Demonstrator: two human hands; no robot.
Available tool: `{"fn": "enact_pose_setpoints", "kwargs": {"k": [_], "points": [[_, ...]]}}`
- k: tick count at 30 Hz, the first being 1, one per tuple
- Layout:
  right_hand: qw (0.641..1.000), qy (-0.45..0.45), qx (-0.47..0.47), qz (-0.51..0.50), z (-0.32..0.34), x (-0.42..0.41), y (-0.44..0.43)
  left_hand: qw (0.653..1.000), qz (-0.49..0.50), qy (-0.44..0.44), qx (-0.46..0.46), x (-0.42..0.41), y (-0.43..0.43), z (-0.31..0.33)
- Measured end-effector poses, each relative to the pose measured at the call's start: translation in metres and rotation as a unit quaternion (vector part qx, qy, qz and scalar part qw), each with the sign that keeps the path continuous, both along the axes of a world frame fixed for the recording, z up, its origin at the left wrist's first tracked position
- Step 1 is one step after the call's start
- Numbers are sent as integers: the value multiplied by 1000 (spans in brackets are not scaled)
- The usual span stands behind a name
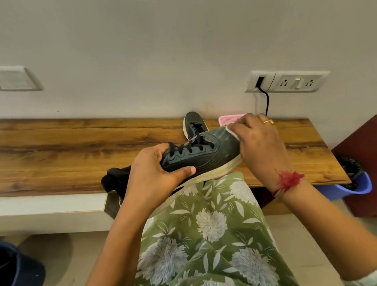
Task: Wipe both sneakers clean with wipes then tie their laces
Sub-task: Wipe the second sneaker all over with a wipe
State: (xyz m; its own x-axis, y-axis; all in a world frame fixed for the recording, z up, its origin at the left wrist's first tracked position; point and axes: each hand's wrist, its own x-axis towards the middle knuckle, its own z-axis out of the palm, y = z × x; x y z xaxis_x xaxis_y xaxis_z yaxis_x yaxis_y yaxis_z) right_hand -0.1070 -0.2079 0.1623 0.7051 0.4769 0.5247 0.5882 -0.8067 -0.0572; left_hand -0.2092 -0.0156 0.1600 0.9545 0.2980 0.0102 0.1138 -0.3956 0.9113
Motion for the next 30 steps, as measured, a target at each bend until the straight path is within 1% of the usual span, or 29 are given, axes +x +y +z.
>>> {"fn": "enact_pose_setpoints", "kwargs": {"k": [2,3,5,7,9,12,13,14,17,18,20,23,24,27,30], "points": [[997,9,76,-12,8,-3,-2,1000,8,1,-15,1,0,-2],[995,1,97,1,10,-10,1,1000,17,1,-22,1,1,-2],[996,-21,75,54,6,-26,8,999,28,0,-24,2,2,-1],[995,-44,12,89,-10,-36,9,1000,21,-1,-11,2,3,-1],[996,-49,-33,70,-18,-27,2,1000,17,-2,3,0,3,-2],[997,-43,-66,17,-19,4,-13,1000,25,3,6,-3,4,-6],[997,-44,-64,8,-18,13,-19,1000,29,6,3,-3,5,-6],[998,-44,-41,3,-16,19,-24,999,34,7,-9,-3,6,-7],[995,-38,92,6,-5,12,-28,997,46,-1,-60,-1,7,-5],[992,-46,111,24,-3,2,-23,996,48,-2,-70,0,7,-5],[989,-71,97,84,-6,-19,-10,996,47,-1,-82,3,6,-3],[983,-96,10,156,-28,-26,-7,995,33,-2,-91,3,3,-2],[983,-93,1,159,-32,-21,-10,995,24,-2,-96,2,1,-1],[986,-77,28,144,-29,-9,-14,994,11,-4,-104,1,2,-1],[994,-40,46,89,-16,6,-18,997,-1,-2,-76,0,13,-1]]}}
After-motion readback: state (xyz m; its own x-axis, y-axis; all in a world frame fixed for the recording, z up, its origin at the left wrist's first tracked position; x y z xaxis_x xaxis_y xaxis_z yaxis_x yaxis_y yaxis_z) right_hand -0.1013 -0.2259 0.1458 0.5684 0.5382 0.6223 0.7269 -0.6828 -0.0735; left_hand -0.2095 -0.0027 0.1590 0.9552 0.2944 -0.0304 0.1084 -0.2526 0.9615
